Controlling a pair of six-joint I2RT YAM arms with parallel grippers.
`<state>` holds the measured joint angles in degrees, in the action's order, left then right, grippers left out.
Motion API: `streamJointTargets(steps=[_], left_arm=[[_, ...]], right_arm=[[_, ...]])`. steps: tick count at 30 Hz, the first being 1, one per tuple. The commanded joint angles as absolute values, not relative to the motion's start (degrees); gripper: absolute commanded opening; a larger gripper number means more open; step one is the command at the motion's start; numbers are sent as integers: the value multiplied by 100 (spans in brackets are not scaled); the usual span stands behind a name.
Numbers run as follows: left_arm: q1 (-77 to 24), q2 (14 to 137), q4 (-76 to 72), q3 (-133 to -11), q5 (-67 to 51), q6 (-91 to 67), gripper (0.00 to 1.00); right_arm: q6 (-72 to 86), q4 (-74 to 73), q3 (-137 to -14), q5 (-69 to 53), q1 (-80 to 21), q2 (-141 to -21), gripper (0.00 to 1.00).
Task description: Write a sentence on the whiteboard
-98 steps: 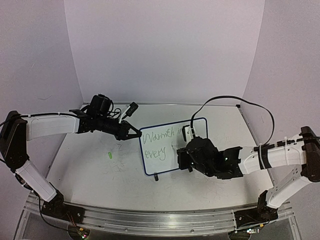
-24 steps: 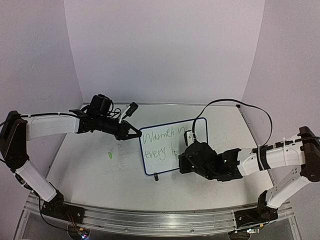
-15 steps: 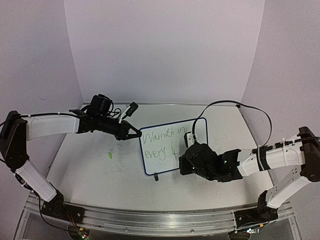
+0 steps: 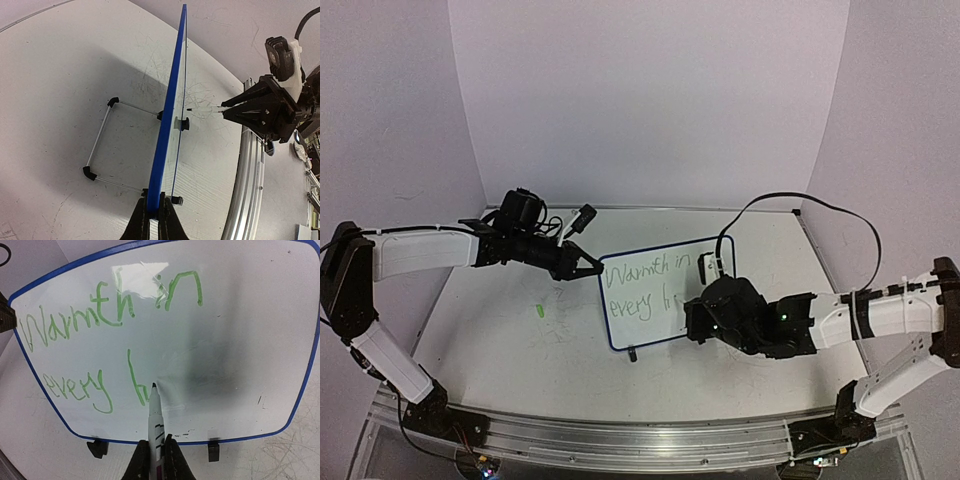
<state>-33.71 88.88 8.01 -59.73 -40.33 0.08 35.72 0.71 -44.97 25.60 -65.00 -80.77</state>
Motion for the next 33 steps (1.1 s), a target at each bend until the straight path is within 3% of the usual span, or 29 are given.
streamJointTargets(steps=[1, 33], left_arm=[[-3393, 8814, 889, -6013, -3683, 398, 0], [-3403, 8790, 899, -6003, -3673, 413, 0]], right_arm=[[3380, 133, -4671, 2682, -6483, -8168, 0], [3474, 183, -4720, 2704, -6471, -8546, 0]])
